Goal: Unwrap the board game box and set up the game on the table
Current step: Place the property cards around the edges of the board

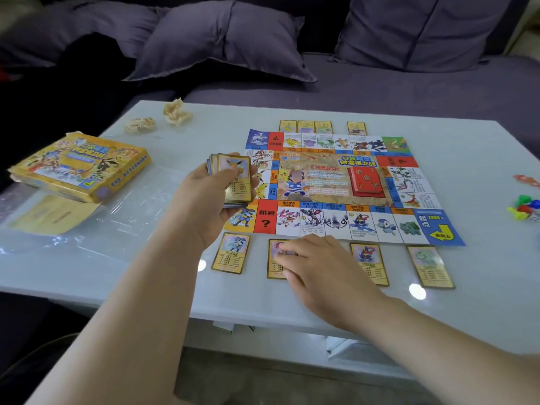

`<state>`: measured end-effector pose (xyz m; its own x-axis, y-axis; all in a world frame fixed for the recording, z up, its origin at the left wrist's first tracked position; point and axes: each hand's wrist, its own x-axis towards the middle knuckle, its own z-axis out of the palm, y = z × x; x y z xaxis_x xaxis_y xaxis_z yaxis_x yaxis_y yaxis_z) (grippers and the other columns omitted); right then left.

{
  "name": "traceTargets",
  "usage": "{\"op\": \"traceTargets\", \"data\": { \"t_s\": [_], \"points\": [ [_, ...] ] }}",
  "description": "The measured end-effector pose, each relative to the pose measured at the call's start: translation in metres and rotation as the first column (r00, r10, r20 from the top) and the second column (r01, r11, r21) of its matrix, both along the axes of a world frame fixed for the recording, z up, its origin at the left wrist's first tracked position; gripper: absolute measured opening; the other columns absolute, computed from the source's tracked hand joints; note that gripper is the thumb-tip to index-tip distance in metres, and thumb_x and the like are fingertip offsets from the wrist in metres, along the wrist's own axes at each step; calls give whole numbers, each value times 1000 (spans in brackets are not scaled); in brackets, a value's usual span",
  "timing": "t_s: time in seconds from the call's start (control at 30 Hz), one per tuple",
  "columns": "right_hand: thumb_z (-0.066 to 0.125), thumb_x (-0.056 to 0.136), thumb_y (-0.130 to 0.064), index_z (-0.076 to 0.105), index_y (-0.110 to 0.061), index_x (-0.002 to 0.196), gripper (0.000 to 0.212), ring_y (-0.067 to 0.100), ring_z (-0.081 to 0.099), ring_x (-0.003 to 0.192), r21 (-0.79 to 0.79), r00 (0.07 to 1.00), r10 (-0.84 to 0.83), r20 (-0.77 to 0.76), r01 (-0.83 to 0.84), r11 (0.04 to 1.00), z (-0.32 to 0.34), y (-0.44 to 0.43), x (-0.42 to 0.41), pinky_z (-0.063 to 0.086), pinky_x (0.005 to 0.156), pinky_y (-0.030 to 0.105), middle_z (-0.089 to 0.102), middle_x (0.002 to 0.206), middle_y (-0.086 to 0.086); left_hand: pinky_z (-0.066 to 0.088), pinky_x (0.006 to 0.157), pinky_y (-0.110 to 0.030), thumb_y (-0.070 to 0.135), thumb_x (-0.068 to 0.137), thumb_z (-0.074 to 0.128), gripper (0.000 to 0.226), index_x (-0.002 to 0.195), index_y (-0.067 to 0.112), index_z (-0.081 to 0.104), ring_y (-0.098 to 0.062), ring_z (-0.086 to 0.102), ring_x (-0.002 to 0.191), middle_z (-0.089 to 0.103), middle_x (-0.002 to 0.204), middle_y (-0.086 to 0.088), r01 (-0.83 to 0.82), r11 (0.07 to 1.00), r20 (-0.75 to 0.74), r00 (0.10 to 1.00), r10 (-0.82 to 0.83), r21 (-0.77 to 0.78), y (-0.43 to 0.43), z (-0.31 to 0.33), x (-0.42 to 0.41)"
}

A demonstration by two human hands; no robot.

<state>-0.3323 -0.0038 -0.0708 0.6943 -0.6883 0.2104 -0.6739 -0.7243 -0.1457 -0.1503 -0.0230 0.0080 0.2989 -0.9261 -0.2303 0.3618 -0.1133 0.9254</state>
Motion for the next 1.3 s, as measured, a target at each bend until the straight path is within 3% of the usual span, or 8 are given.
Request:
{"op": "traceTargets", "data": {
  "t_s": [0.33, 0.47, 0.57, 0.63, 0.73, 0.87, 1.1, 1.3],
  "points": [
    [49, 83, -27, 69, -24, 105, 30, 14, 62, 89, -60, 1000, 13, 3, -13, 998, 0, -1, 4, 49, 73, 30, 67, 105, -9, 58, 65, -28, 8, 98, 45, 15, 96, 14, 58, -12, 70, 65, 73, 74, -1, 3, 1000, 13, 1000, -3, 10, -3, -2, -1],
    [39, 88, -26, 70, -21, 106, 36, 15, 62, 98, -104, 975, -27, 219, 51, 993, 17, -12, -4, 43, 81, 30, 68, 110, -5, 57, 72, -32, 10, 96, 49, 12, 97, 16, 59, -13, 71, 71, 73, 76, -1, 44, 999, 80, 996, -45, 21, -2, -5, 1],
    [46, 94, -17, 70, -17, 111, 29, -2, 56, 99, 131, 853, -168, 495, 118, 984, 41, -29, -20, 38, 87, 13, 68, 108, -8, 56, 78, -34, 12, 93, 55, 10, 101, 14, 60, -19, 71, 83, 72, 93, -8, 148, 987, 176, 972, -157, 62, -1, -10, -4],
    [50, 96, -13, 69, -20, 109, 25, -13, 55, 88, 393, 763, -348, 544, 134, 910, 52, -37, -31, 37, 77, 0, 66, 100, -17, 55, 78, -35, 12, 90, 59, 9, 98, 15, 62, -19, 70, 82, 71, 94, -9, 226, 968, 221, 944, -244, 104, 1, -16, -14],
    [51, 95, -15, 70, -25, 100, 21, -5, 60, 71, 608, 670, -474, 571, 44, 793, 57, -41, -37, 41, 61, 3, 70, 89, -12, 54, 86, -42, 12, 85, 65, 12, 96, 16, 62, -25, 70, 88, 72, 97, -11, 278, 947, 220, 925, -309, 161, 1, -21, -29],
    [57, 92, -27, 68, -31, 89, 13, 1, 63, 70, 687, 645, -517, 563, -17, 726, 57, -40, -35, 42, 60, 10, 72, 87, -7, 51, 92, -48, 12, 83, 68, 17, 99, 15, 62, -27, 69, 92, 73, 97, -11, 295, 935, 226, 914, -337, 199, -1, -19, -35],
    [66, 85, -23, 67, -19, 81, 6, -1, 61, 63, 767, 637, -565, 525, -65, 639, 53, -37, -30, 43, 62, 18, 66, 65, -11, 49, 94, -48, 10, 80, 70, 33, 111, 6, 60, -30, 66, 92, 70, 103, -17, 359, 904, 221, 885, -409, 233, 2, -18, -48],
    [66, 86, -18, 65, -16, 80, 6, 2, 57, 59, 768, 581, -609, 540, -44, 639, 53, -45, -37, 40, 61, 21, 65, 58, -10, 54, 60, -24, 9, 84, 66, 26, 109, 12, 62, -14, 66, 70, 71, 89, -9, 360, 907, 184, 898, -400, 218, -1, -15, -39]
  ]
}}
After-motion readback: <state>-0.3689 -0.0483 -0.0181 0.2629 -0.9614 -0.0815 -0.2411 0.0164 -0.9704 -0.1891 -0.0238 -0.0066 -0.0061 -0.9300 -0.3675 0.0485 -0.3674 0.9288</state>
